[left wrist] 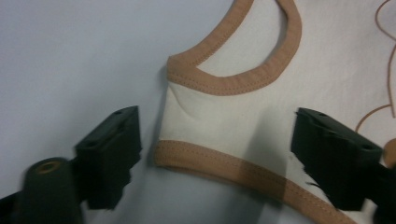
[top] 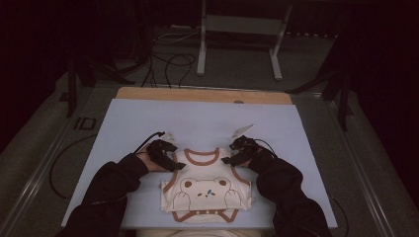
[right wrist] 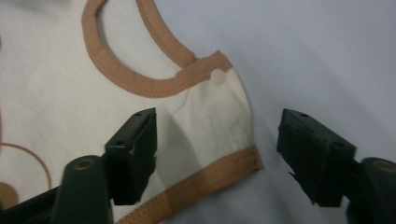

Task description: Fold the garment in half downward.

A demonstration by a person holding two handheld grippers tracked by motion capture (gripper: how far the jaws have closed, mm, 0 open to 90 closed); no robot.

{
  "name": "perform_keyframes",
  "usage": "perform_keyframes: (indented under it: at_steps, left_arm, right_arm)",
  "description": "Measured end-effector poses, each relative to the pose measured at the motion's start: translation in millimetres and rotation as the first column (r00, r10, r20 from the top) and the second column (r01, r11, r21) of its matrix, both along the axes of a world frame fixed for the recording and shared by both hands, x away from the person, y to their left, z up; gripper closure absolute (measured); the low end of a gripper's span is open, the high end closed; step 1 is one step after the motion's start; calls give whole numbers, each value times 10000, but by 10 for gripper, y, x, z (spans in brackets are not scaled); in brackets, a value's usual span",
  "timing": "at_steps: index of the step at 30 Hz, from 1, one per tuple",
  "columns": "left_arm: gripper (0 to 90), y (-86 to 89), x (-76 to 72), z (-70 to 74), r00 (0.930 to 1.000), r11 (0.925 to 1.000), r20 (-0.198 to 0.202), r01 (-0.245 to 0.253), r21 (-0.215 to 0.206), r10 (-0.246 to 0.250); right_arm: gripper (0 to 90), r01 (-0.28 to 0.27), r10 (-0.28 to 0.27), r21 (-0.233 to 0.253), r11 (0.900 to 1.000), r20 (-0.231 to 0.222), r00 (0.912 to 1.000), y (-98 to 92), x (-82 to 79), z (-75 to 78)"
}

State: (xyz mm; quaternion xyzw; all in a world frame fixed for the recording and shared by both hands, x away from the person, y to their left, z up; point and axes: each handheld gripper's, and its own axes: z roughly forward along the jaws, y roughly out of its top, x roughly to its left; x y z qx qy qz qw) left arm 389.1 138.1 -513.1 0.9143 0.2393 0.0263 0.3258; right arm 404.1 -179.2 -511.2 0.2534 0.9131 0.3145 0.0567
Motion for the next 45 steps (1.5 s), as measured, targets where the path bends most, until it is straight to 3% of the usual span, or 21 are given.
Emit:
perform_keyframes:
  at_steps: [3, 9, 15, 23, 26, 32, 38, 45]
  left_arm:
    - [331, 13, 11, -9, 9999, 9999, 120, -102, -98, 103]
    - [497, -23, -27, -11, 9985, 9998, 509, -203, 58, 200]
    - [636, -66, -35, 7, 9983, 9989, 428, -405, 220, 396]
    - [840, -118, -59, 13, 9998, 9997, 115, -187, 132, 185]
    - [862, -132, -64, 20, 9997, 9996, 137, -193, 229, 190]
    - [872, -139, -62, 43, 9993, 9990, 294, -229, 396, 217]
    - [872, -105, -41, 149, 9990, 9997, 397, -222, 138, 217]
    - [872, -64, -10, 375, 9956, 9986, 854, -357, -382, 389]
  right_arm:
    - [356, 45, -45, -25, 10000, 0, 10000, -6, 20, -22]
    - [467, 7, -1, -206, 9998, 276, 9996, -1, 1, -20]
    - [652, -272, 279, -343, 9990, 187, 9994, 36, -36, 7]
    - [813, 124, -133, -399, 9991, -215, 9997, 71, -26, 23]
    - [825, 71, -74, -621, 9980, -58, 10000, 94, -38, 33]
    - [831, 92, -96, -516, 9986, -80, 9999, 88, -41, 36]
    - [831, 22, -22, -273, 9996, 5, 10000, 59, -28, 151]
    - [831, 87, -91, 94, 9999, 413, 9991, 6, -10, 378]
